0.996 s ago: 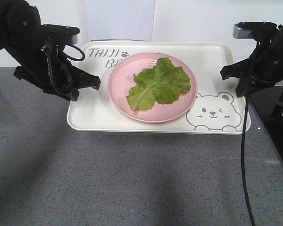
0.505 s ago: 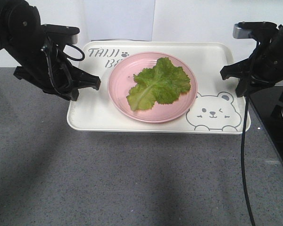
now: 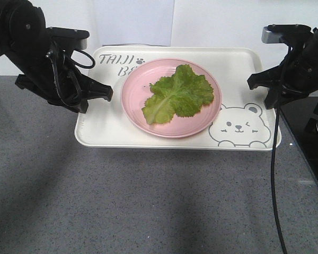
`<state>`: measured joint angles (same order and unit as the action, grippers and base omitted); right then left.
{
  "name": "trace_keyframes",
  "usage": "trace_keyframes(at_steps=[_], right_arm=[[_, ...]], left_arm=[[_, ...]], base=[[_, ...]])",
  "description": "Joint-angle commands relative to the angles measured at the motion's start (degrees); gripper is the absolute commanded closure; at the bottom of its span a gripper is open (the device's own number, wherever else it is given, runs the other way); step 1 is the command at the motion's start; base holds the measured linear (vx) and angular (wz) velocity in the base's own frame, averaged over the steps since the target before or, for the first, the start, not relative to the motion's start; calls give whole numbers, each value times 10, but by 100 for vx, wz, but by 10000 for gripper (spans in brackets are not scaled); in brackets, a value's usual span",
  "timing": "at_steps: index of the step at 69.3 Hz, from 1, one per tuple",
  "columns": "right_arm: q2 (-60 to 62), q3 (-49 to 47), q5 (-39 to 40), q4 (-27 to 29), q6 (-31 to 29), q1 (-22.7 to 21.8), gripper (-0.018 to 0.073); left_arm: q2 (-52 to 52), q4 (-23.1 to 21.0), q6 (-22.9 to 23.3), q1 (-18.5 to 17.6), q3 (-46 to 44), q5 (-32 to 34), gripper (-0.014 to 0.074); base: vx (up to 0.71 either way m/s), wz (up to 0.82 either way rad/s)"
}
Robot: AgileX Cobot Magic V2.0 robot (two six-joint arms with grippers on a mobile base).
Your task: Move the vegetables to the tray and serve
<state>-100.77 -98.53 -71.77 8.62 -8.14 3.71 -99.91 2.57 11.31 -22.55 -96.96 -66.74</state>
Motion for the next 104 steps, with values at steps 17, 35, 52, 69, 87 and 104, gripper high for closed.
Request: trace_keyframes(at_steps=[17, 35, 52, 69, 87, 104], right_arm=[[5, -17, 2, 70, -68, 3, 565], [-53, -17, -1, 67, -72, 3, 565], [-101, -17, -17, 42, -71, 3, 565], [-114, -17, -16, 35, -72, 3, 563], [-120, -17, -17, 23, -72, 3, 559], [-123, -17, -17, 23, -72, 3, 546]], left_arm=[[6, 11, -13, -4, -17, 28, 602], [-35, 12, -16, -4, -17, 1, 602], [-77, 16, -16, -4, -17, -14, 602], [-102, 20, -16, -4, -16, -19, 602], [-121, 22, -16, -4, -16, -28, 602], [-138, 22, -16, -4, -16, -43, 602]], base=[[0, 0], [0, 0], [0, 0], [0, 0], [0, 0], [0, 0]])
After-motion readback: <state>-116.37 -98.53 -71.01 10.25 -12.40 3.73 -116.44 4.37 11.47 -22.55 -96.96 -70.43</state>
